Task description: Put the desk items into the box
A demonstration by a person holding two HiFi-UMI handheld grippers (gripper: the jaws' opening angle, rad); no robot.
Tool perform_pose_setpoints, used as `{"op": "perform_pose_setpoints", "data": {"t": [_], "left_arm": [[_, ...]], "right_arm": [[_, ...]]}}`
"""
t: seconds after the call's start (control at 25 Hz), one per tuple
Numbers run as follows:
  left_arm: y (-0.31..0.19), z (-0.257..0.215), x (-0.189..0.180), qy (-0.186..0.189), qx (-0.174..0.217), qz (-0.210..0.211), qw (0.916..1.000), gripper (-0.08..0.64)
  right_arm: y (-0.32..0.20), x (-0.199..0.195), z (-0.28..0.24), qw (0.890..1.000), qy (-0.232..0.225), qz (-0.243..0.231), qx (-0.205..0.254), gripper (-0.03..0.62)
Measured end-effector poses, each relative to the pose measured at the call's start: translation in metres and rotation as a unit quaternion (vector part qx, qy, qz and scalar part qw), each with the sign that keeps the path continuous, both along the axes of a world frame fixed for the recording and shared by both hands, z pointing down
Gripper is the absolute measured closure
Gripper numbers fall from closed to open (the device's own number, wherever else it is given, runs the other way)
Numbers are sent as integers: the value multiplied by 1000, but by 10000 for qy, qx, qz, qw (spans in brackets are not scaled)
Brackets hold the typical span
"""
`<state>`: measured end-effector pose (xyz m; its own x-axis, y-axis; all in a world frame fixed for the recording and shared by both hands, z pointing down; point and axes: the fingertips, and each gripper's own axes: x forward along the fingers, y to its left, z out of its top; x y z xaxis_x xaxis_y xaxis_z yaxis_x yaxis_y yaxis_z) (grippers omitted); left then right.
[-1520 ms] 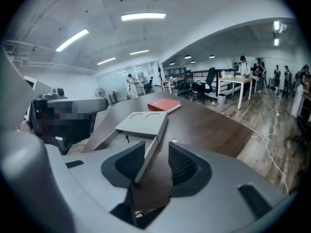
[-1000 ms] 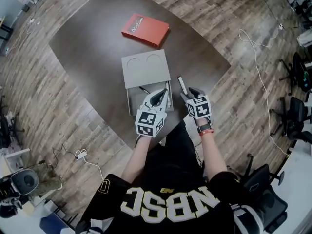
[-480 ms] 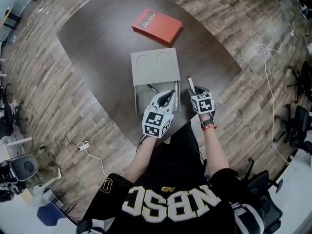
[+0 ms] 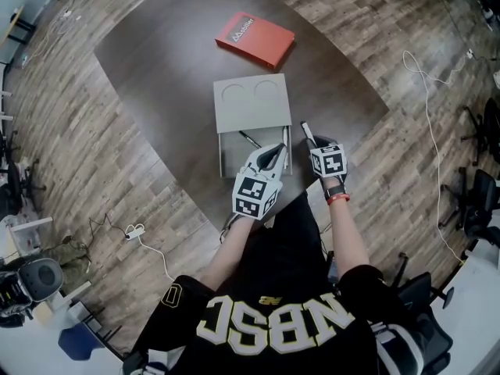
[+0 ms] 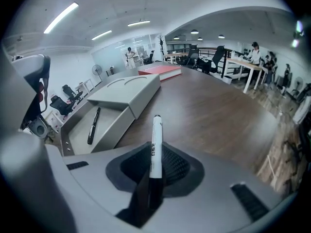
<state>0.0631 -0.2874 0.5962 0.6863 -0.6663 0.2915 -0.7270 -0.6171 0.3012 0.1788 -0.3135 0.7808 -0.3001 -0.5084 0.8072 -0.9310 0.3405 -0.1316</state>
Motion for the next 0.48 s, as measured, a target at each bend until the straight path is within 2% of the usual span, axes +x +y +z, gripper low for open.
{"op": "perform_pose_setpoints", "data": {"t": [0.48], "left_arm": [[6,0,-15,90,-24,-66,9999,551]], "right_arm": [[26,-2,-16,9997,-254,-25,-30,518]]}}
